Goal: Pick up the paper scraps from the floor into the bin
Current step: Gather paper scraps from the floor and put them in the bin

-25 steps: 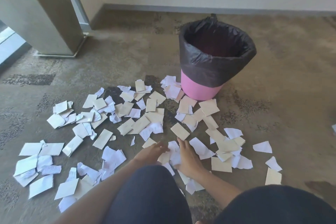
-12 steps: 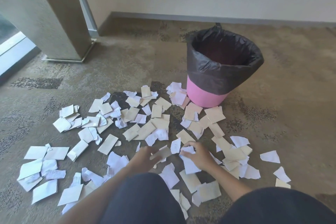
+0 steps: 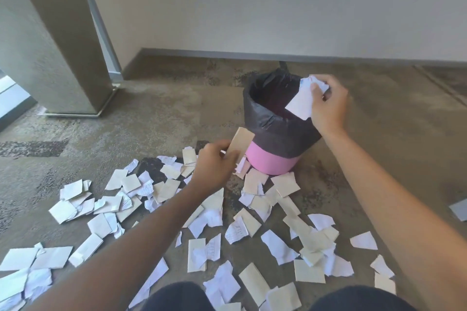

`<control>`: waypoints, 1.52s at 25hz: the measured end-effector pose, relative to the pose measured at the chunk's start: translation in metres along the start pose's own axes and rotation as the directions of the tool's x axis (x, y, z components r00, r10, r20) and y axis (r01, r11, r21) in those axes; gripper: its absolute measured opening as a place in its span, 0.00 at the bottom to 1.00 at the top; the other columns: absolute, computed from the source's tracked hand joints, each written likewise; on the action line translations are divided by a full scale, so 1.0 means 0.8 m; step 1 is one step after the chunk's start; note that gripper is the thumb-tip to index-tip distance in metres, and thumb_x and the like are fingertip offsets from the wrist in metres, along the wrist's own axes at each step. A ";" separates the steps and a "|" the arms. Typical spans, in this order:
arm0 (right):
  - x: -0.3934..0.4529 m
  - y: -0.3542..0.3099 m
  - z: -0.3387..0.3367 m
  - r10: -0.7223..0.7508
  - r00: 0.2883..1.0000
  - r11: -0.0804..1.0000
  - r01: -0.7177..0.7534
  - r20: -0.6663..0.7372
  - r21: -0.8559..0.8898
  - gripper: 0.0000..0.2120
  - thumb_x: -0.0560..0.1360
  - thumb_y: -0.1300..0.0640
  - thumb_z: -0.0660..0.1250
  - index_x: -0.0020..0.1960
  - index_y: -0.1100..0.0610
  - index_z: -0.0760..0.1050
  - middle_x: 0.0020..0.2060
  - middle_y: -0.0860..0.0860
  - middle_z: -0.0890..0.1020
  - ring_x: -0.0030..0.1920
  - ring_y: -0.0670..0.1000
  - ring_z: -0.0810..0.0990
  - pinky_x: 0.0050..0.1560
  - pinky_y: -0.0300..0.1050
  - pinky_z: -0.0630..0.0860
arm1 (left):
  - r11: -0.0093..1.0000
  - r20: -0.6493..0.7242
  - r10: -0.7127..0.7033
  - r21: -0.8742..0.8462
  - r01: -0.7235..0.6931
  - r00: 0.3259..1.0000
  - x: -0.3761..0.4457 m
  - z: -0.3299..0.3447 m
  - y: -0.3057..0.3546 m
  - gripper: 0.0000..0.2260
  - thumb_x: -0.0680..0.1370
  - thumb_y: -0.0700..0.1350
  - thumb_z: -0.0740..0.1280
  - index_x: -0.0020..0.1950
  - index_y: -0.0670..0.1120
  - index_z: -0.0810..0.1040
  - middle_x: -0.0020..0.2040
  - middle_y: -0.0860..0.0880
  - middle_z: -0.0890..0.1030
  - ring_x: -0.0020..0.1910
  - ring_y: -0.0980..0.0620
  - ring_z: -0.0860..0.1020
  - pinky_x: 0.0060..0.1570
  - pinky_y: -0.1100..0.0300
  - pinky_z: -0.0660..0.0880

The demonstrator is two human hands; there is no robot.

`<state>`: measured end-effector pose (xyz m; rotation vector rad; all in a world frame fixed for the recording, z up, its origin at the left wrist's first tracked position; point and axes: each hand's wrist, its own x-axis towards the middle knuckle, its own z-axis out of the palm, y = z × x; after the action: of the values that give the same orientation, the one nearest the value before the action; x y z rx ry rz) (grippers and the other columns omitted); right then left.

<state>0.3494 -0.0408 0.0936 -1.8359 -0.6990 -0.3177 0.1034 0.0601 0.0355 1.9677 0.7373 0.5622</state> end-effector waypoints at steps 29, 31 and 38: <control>-0.333 0.186 -0.013 0.814 0.356 0.569 -0.329 0.459 -0.754 0.64 0.46 0.19 0.68 0.75 0.36 0.47 0.77 0.51 0.43 0.77 0.67 0.39 0.71 0.74 0.54 | 0.624 0.536 -0.483 0.766 -0.157 0.693 -0.140 0.067 -0.205 0.60 0.54 0.78 0.69 0.76 0.67 0.38 0.77 0.51 0.29 0.76 0.38 0.31 0.66 0.23 0.48; -0.350 0.171 -0.002 0.781 0.318 0.617 -0.254 0.538 -0.745 0.67 0.46 0.21 0.70 0.77 0.37 0.42 0.77 0.50 0.38 0.77 0.67 0.35 0.71 0.75 0.52 | 0.530 0.498 -0.490 0.822 -0.209 0.715 -0.150 0.068 -0.198 0.54 0.65 0.68 0.72 0.77 0.64 0.36 0.77 0.47 0.29 0.77 0.37 0.34 0.68 0.25 0.51; -0.407 0.142 0.009 0.706 0.368 0.636 0.048 0.605 -0.770 0.60 0.55 0.30 0.77 0.76 0.44 0.48 0.75 0.54 0.46 0.74 0.65 0.49 0.65 0.72 0.65 | 0.538 0.475 -0.507 0.827 -0.166 0.719 -0.153 0.072 -0.187 0.44 0.74 0.52 0.72 0.79 0.62 0.44 0.80 0.49 0.42 0.77 0.41 0.47 0.67 0.36 0.64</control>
<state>0.1599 -0.1619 -0.1676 -2.8520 -0.8793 0.9855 0.0130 -0.0018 -0.1341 2.6432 0.7732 -0.8576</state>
